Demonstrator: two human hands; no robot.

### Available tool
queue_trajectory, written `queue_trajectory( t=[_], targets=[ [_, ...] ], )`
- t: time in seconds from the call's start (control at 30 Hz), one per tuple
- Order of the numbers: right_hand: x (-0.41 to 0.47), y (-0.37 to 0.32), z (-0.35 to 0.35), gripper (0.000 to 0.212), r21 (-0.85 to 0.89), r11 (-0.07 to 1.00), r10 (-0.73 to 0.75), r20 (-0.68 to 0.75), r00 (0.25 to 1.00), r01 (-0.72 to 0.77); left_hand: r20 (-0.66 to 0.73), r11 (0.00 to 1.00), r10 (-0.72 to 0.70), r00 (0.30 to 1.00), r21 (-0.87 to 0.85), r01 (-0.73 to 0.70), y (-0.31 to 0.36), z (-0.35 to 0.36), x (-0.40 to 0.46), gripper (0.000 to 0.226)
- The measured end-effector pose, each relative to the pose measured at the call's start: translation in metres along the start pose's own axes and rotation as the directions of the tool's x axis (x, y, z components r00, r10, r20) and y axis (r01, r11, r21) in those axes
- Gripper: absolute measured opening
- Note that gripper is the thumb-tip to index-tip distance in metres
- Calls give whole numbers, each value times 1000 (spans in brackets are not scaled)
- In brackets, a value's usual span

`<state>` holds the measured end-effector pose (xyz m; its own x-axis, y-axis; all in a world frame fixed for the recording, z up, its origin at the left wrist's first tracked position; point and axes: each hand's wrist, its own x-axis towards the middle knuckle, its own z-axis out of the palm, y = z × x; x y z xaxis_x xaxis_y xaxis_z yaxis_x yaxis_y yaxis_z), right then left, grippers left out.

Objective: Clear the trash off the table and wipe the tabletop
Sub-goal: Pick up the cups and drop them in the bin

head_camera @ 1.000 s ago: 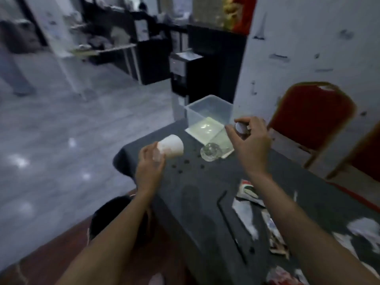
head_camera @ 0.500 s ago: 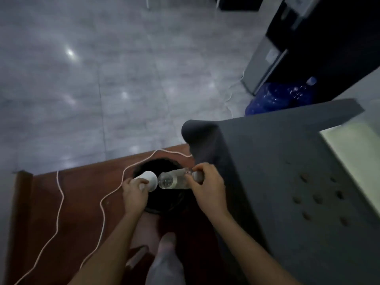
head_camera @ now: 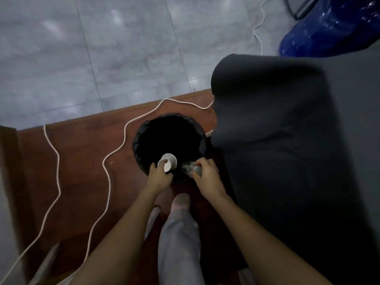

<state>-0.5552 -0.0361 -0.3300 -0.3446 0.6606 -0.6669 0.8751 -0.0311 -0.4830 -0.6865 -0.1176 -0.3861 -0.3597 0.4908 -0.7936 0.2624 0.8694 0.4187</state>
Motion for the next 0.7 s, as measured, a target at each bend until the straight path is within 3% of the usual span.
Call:
queue_trajectory(
  t=[0.23, 0.33, 0.47, 0.6, 0.7],
  targets=[
    [-17, -15, -28, 38, -136, 991, 8, 186, 982, 18, 43, 953, 74, 996, 291, -84, 12, -22, -39, 54],
    [-38, -28, -51, 43, -218, 975, -20, 131, 991, 48, -18, 905, 156, 988, 403, -136, 42, -36, -68, 56],
    [-79, -48, -94, 57, -388, 908, -179, -15, 984, 159, -144, 846, 344, 928, 477, -239, 92, -55, -117, 57],
    [-130, -64, -134, 61, -495, 824, -384, -133, 914, 274, -235, 750, 521, 821, 585, -309, 125, -70, -175, 62],
    [-172, -70, -162, 58, -472, 806, -496, -212, 842, 356, -293, 723, 600, 745, 598, -347, 146, -66, -221, 59]
  ],
)
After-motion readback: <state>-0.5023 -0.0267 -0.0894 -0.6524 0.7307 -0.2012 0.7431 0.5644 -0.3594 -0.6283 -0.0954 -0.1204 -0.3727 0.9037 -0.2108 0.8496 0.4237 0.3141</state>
